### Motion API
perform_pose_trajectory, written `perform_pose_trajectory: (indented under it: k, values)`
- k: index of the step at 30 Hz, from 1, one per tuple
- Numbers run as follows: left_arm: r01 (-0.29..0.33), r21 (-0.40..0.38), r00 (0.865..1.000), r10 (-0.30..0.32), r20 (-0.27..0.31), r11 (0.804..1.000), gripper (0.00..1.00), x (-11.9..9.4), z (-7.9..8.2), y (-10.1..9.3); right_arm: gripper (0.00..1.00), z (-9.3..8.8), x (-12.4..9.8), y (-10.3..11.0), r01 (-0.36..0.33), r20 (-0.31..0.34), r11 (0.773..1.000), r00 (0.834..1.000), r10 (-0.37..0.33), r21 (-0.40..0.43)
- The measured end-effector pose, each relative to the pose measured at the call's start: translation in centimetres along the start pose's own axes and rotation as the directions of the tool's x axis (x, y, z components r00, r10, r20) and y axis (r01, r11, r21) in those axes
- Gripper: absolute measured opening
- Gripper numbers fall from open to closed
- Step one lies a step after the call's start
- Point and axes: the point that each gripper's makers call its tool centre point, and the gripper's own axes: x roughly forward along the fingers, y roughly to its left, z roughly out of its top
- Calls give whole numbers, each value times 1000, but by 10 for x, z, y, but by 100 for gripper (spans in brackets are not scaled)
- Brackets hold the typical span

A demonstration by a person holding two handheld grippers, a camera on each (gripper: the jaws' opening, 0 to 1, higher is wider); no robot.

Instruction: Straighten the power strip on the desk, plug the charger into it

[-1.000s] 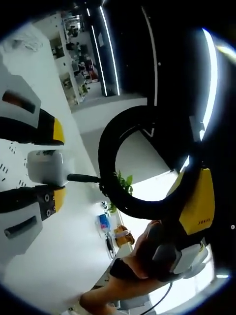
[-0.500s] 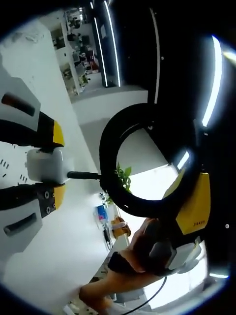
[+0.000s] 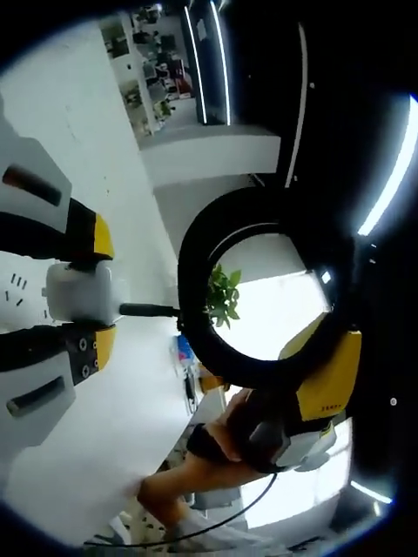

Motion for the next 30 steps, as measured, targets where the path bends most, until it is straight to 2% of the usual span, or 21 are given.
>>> perform_pose_trajectory:
  k: [2, 6, 10, 19, 30]
  values:
    - [31, -30, 999, -30, 14, 999, 26, -1, -1, 0, 4, -1, 1, 0, -4, 3, 1000, 1000, 4, -3]
    - [104, -91, 995, -104, 6, 990, 26, -2, -7, -5, 4, -6, 2, 1, -9, -15, 1000, 1000, 9, -10]
    - [134, -122, 991, -133, 12, 984, 26, -3, -10, -3, 4, -9, 3, 1, -16, -23, 1000, 1000, 15, -10]
    - [178, -113, 984, -180, -10, 977, 26, -6, -15, -1, 4, -16, 5, -2, -16, -38, 1000, 999, 16, 7]
    - [204, -101, 978, -206, -12, 974, 26, -7, -21, -2, 4, -22, 7, 1, -18, -64, 1000, 998, 18, -4]
